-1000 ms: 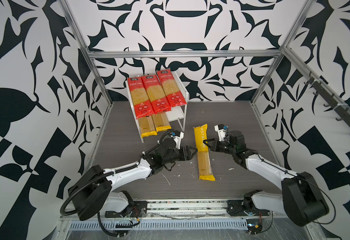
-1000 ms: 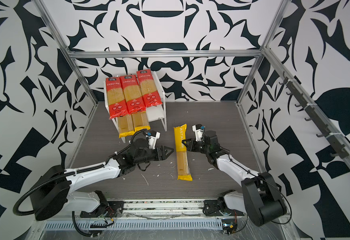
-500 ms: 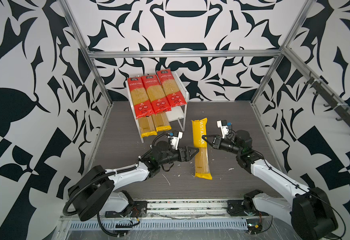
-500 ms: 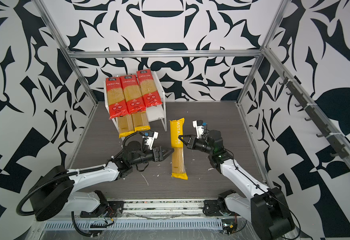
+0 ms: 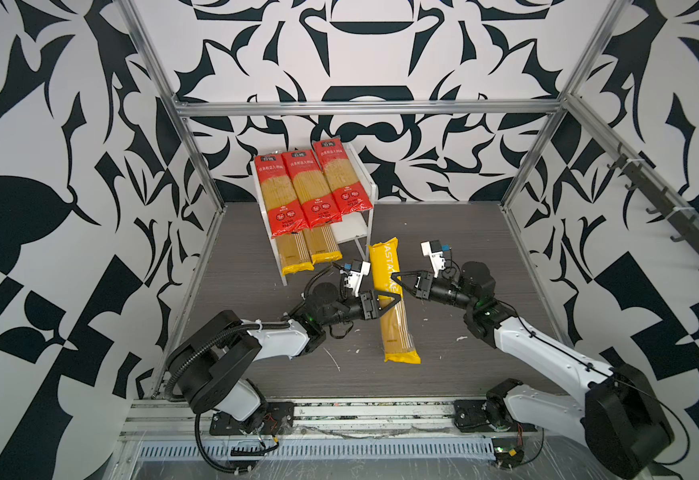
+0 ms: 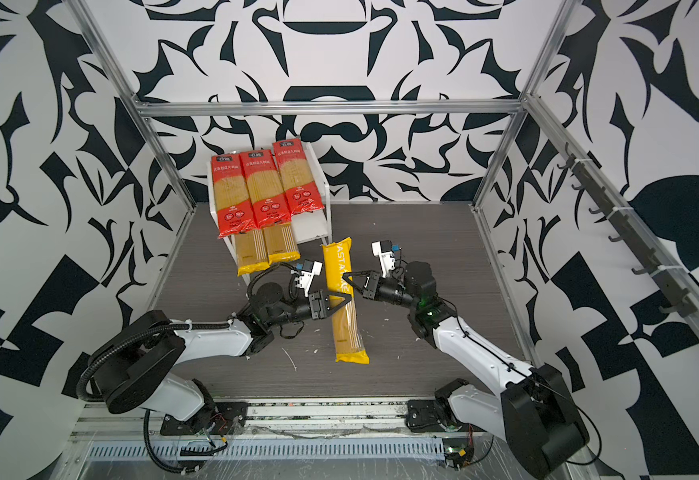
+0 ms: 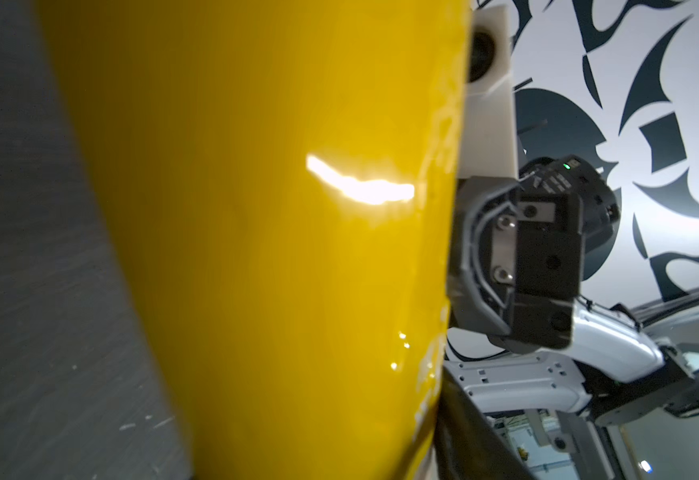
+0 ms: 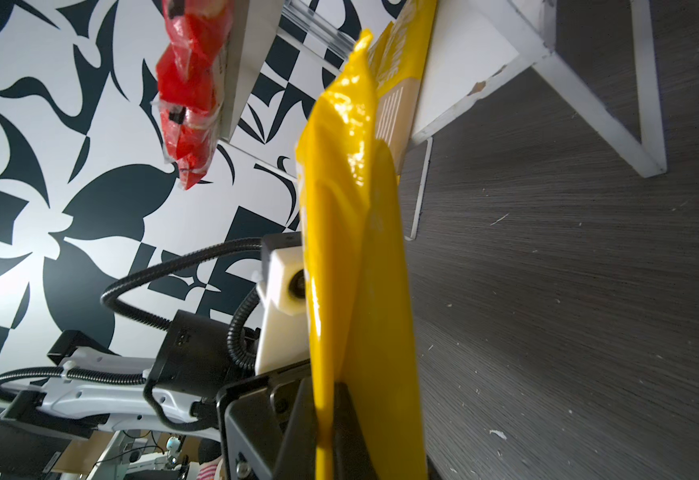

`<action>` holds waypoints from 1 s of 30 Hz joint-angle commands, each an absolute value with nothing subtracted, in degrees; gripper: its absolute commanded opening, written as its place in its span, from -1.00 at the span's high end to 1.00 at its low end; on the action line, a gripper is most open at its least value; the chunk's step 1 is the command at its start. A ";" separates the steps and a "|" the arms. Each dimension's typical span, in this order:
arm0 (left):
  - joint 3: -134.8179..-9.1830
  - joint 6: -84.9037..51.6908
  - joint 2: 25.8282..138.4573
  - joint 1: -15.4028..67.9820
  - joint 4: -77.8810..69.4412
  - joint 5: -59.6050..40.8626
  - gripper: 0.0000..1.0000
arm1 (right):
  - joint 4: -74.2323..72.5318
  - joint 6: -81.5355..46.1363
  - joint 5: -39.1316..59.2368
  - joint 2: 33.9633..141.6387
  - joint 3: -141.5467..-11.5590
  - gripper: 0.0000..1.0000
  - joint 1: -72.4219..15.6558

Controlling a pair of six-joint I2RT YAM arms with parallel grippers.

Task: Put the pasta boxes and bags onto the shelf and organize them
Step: 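Lift the yellow pack upright with both grippers, turning it toward the shelf, then carry the yellow pack with both grippers to the shelf's lower level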

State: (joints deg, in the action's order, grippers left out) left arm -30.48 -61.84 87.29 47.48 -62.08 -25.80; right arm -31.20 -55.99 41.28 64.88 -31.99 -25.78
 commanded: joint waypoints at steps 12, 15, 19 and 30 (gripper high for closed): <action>-27.09 -70.20 85.38 43.20 -64.65 -20.82 0.63 | -22.98 -53.17 38.28 59.30 -31.00 0.16 -25.39; -26.12 -71.09 81.67 41.64 -61.61 -16.93 0.65 | -16.19 -50.69 35.25 55.98 -27.87 0.04 -25.44; -29.51 -67.26 75.83 41.34 -47.81 -13.96 0.64 | -15.79 -51.97 34.40 52.28 -23.14 -0.26 -26.95; -35.41 -68.29 71.38 37.37 -37.42 -11.98 0.57 | -23.38 -53.97 28.00 57.05 -22.20 -0.49 -37.35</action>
State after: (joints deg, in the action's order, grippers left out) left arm -31.55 -67.75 72.62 37.69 -33.65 -11.86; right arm -17.06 -53.30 30.41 54.22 -20.82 -36.03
